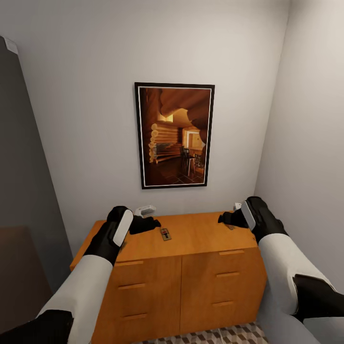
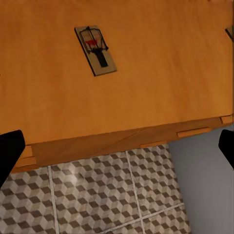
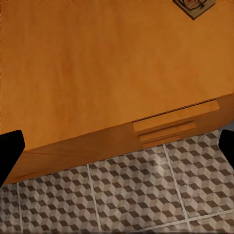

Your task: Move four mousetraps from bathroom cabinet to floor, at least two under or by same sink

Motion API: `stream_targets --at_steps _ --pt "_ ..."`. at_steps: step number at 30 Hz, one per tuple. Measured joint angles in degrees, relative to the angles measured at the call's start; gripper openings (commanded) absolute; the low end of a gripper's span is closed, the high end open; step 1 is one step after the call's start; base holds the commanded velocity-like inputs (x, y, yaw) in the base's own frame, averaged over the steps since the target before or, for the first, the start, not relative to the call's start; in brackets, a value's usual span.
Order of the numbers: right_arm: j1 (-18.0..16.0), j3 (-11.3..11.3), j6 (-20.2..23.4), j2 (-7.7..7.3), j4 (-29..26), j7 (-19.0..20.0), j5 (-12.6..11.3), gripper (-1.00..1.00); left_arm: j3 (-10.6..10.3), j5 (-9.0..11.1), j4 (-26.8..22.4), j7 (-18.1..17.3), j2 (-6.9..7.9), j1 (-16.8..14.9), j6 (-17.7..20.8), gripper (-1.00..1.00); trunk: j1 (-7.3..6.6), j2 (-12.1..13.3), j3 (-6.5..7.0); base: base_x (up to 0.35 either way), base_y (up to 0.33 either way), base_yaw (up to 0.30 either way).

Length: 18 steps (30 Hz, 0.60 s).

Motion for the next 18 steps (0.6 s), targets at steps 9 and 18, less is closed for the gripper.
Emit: stream_targets --at_steps 9,18 --pt "-6.0 -0.1 0.0 -0.5 7.8 0.0 0.0 1.0 0.1 0.0 1.6 -0.1 0.05 -2.9 0.0 1.0 0.0 0.0 0.0 0.0 0.0 0.0" --pt "-10.2 -1.7 0.0 -1.43 13.6 0.0 -0.1 1.0 0.1 0.0 2.6 -0.1 0.07 -4.5 0.0 1.0 0.0 0.0 0.0 0.0 0.0 0.0"
